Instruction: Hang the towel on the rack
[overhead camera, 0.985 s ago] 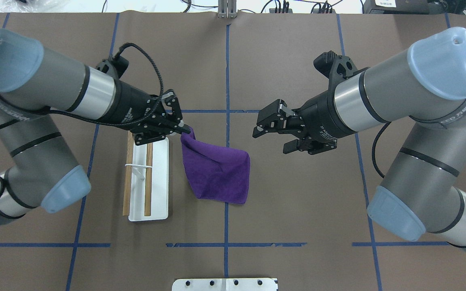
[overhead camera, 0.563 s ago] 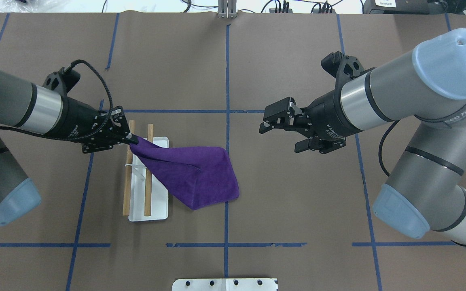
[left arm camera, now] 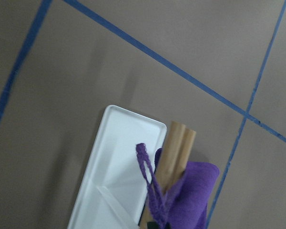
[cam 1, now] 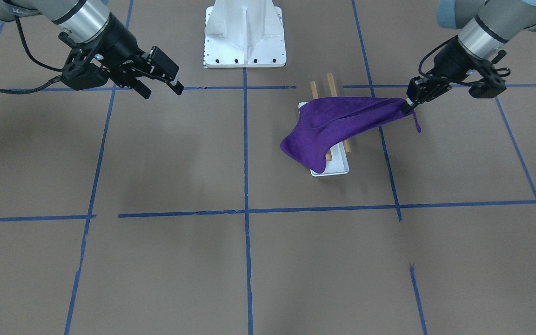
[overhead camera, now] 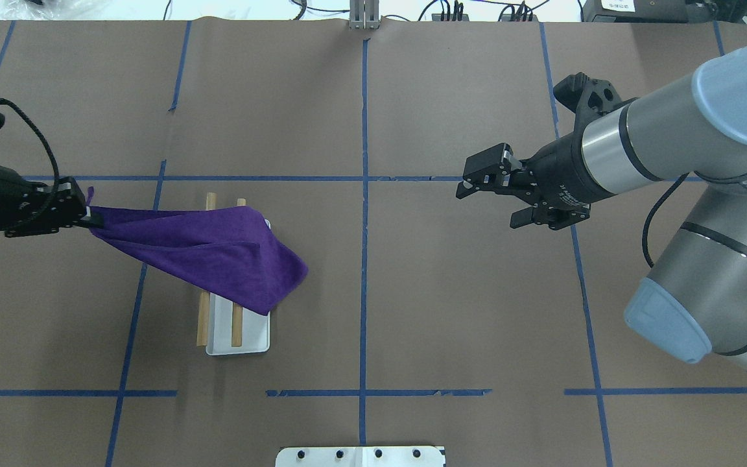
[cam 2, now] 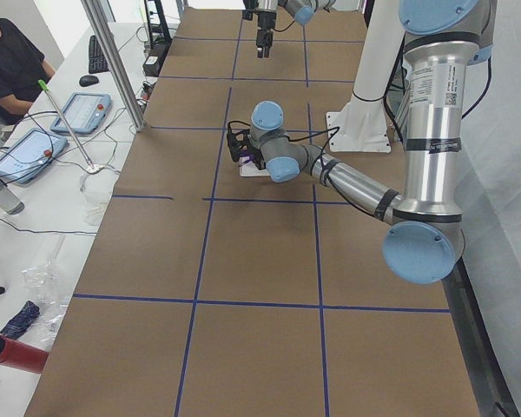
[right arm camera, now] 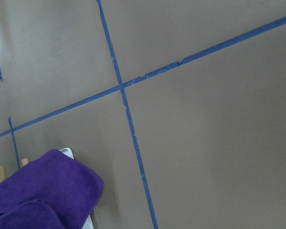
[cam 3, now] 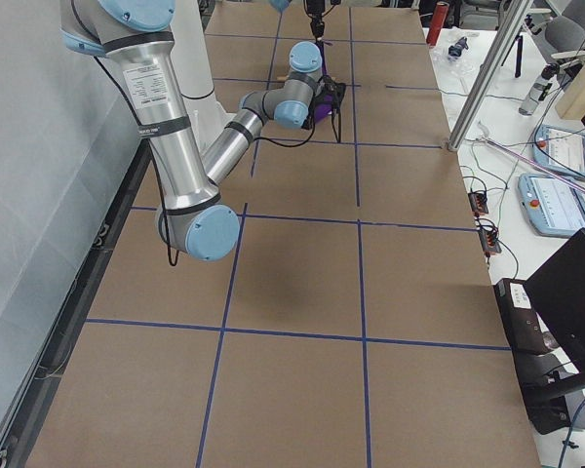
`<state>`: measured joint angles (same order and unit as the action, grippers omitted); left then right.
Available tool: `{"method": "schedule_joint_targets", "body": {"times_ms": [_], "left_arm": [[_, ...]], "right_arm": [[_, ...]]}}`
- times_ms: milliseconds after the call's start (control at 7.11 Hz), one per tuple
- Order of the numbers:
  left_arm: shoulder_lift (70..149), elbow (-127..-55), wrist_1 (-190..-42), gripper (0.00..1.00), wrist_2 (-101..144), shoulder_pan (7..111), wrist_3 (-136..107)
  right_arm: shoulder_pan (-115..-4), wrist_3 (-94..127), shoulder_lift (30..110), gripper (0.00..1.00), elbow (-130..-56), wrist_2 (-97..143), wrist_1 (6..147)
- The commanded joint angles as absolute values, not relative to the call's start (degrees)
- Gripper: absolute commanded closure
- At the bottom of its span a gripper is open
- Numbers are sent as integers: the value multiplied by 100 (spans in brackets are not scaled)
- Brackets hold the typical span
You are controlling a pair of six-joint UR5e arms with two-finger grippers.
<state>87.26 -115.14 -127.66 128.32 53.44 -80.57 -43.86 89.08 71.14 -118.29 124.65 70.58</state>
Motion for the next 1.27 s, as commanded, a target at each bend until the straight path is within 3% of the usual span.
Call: {"method": "schedule_joint_targets", "body": {"times_ms": [0,281,704,1126], "left_arm": [[8429,-11444,-12779,100,12841,5528,-7375],[8455,-11286,-12840,0,12789,5502,-7365],[8088,-10680,-13832,0,12788,5546,-6582],[7945,-9891,-13685,0,12937,6922,-3183]], "right_arm": [[-4447,8824,7224,0,-11795,12419,7058],[-4491,8824,7286,0,-11777,12358,7058],[-5078,7968,8038,0,-11830,12366,7093],[-6008,5372,9443,0,-11647,12436,7110]]}}
